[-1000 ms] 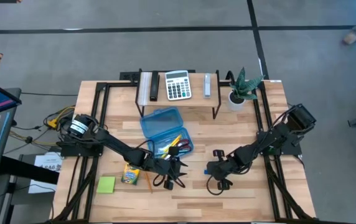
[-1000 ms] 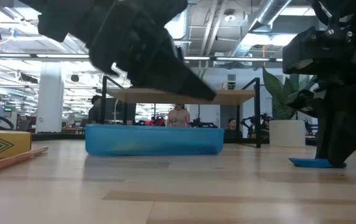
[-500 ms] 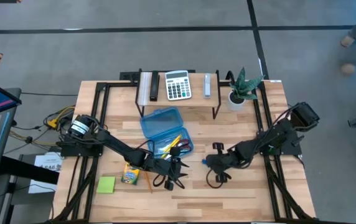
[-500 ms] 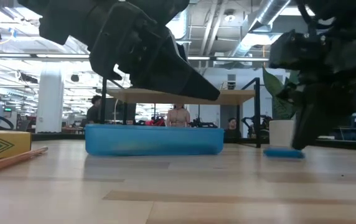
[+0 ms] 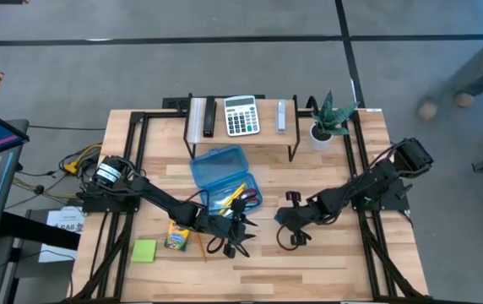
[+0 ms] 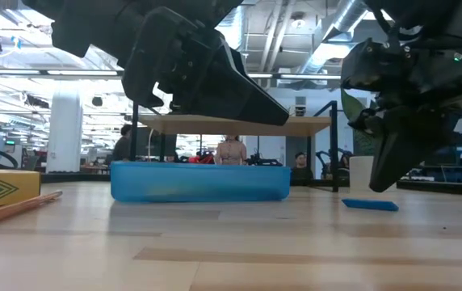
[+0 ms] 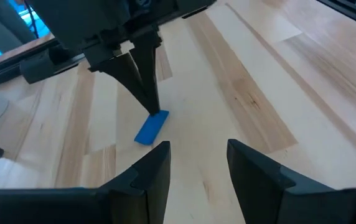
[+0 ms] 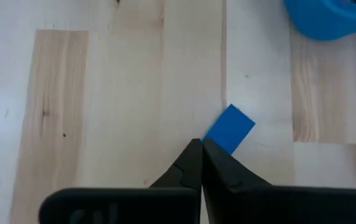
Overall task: Pack school essentials
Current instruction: Put the blue eraser into the supply box
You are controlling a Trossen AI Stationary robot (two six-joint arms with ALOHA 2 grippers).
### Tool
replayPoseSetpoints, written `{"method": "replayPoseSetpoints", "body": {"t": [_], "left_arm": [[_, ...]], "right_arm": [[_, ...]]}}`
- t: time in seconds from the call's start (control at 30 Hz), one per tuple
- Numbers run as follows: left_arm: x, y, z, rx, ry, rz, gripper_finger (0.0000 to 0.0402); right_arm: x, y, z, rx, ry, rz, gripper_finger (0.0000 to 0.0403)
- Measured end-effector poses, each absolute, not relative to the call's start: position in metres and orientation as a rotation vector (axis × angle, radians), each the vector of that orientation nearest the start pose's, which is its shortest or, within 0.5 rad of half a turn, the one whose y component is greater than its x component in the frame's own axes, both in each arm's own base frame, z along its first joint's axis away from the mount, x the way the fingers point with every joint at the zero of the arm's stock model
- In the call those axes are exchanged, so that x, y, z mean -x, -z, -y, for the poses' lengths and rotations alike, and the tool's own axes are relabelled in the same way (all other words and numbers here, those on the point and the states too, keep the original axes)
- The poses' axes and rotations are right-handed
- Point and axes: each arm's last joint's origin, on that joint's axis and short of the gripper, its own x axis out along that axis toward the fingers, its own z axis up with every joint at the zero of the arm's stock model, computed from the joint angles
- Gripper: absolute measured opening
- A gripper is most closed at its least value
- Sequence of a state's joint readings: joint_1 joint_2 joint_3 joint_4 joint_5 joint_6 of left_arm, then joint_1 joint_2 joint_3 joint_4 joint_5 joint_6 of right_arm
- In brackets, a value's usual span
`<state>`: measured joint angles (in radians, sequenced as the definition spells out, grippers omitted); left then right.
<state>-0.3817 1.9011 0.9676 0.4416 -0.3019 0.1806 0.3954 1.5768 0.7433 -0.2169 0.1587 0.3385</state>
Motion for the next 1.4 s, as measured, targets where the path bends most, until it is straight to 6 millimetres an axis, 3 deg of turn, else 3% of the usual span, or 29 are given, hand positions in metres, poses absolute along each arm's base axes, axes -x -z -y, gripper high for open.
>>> {"method": "replayPoseSetpoints", "body": {"t": [0.23, 0.63, 0.9, 1.4], "left_arm": [[-0.359, -0.147, 0.135, -0.341, 0.124, -0.457, 0.0147], [-0.359, -0.147, 0.135, -0.3, 0.14, -0.459, 0.0147], [-0.359, -0.147, 0.135, -0.288, 0.137, -0.46, 0.0147], [-0.36, -0.147, 0.133, -0.285, 0.129, -0.46, 0.0147]], "right_arm": [[-0.263, -0.144, -0.093, 0.074, -0.087, -1.032, 0.007], [-0.278, -0.145, -0.038, -0.046, -0.269, -1.03, 0.0184], [-0.28, -0.141, -0.021, -0.134, -0.379, -0.925, 0.0186], [-0.262, -0.118, -0.025, -0.187, -0.405, -0.814, 0.0184]]}}
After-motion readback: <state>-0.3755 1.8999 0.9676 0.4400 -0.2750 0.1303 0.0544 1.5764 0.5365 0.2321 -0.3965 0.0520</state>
